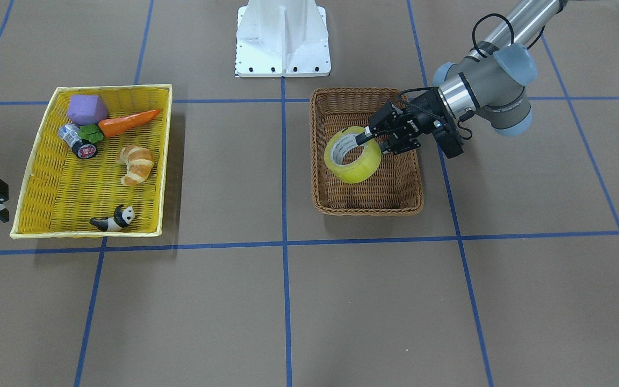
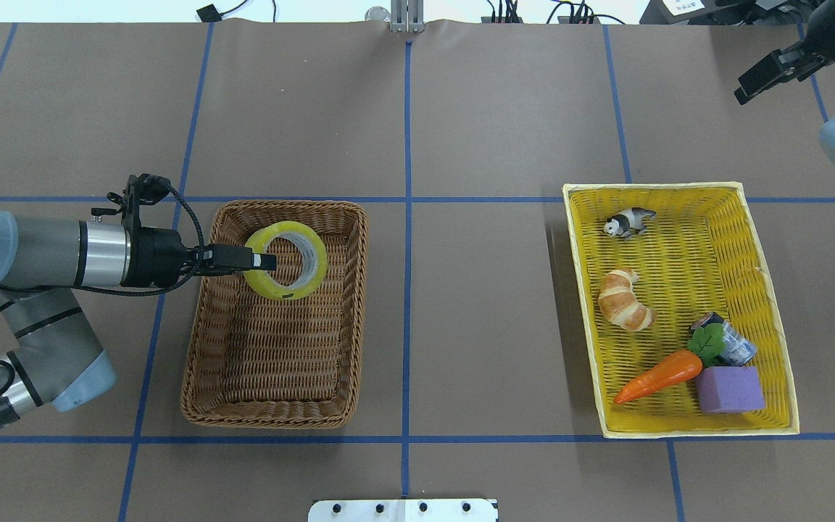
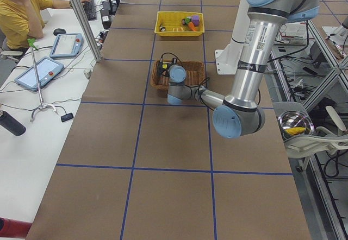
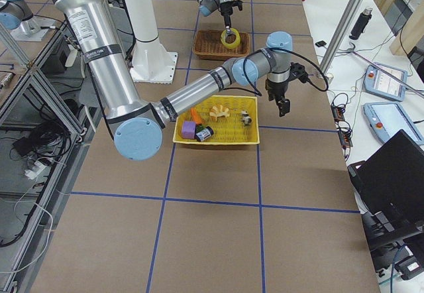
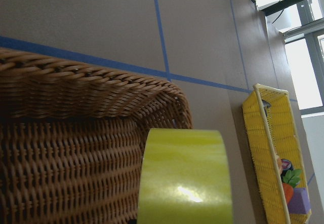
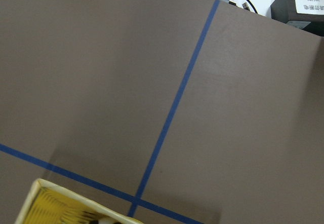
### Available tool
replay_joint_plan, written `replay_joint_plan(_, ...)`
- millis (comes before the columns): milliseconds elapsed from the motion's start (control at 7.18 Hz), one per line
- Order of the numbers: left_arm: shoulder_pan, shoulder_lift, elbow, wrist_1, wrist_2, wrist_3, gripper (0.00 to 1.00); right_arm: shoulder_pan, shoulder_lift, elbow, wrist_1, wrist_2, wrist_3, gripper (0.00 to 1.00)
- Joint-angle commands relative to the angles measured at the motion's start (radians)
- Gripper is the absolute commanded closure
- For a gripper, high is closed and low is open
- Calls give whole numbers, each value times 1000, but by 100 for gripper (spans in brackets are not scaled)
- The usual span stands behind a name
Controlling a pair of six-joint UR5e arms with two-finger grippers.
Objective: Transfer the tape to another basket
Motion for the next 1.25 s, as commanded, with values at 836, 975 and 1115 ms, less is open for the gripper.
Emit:
replay_joint_plan(836,-466,52,8,12,-223,92,1,165,-167,-30,11,46,-139,0)
replay_joint_plan(975,-563,51,5,132,-297,244,1,190,-215,-31,14,46,-213,0)
replay_joint_plan(1115,-623,51,1,262,-310,412,1,218,-260,-32,14,43,-284,0)
